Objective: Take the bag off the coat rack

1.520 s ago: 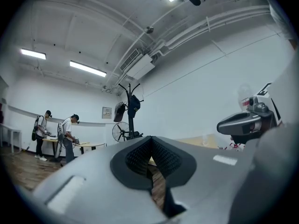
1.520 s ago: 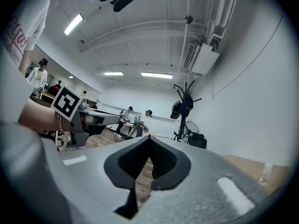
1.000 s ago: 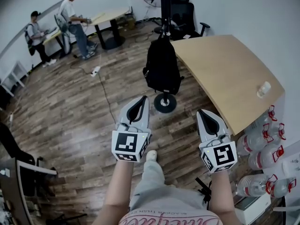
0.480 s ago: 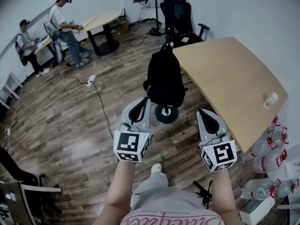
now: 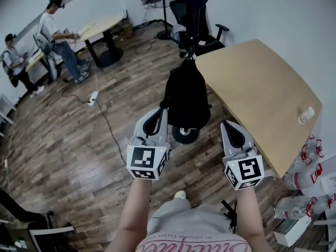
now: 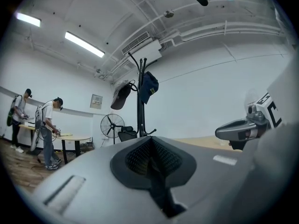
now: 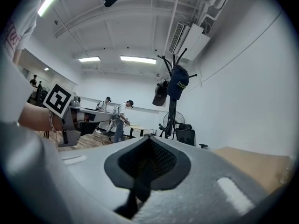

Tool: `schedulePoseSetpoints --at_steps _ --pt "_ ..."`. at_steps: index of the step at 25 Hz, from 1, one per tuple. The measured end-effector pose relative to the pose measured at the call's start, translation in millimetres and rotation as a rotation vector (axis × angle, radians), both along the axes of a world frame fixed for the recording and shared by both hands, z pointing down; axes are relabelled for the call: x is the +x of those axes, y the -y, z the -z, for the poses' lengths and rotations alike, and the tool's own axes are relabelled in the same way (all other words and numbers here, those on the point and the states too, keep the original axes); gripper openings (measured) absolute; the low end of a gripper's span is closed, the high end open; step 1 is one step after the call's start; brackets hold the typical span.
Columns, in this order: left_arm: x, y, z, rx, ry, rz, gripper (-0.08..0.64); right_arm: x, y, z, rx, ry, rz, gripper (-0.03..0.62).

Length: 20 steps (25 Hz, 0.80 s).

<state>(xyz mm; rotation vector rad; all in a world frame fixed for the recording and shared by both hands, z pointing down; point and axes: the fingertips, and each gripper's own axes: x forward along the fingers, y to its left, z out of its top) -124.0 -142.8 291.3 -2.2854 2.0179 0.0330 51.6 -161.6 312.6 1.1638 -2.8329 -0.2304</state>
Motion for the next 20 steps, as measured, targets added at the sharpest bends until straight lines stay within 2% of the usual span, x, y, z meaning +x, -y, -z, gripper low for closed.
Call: schedulePoseSetpoints --at_steps 6,13,17,20 --pt "-5.1 16.4 -13.2 -0.028 -0.012 -0.031 0.014 -12.3 10.4 -13.9 -0.041 -0.011 -0.005 0.002" --pt "-6.4 28.2 -27.4 -0.053 -0.021 -0.03 0.014 -1.4 31.7 -25.4 -0.085 0.021 -0.036 0.007" --pt "-13.7 41.9 -36.4 -0.073 -0.013 -0.031 0.016 -3.8 48.1 -23.9 -0.094 0.065 -0.036 0.074" --pt "-18.5 57.5 -42.7 -0.089 -0.014 -0.052 0.094 -11.7 62.3 -28.2 -0.106 0.076 -0.037 0.136"
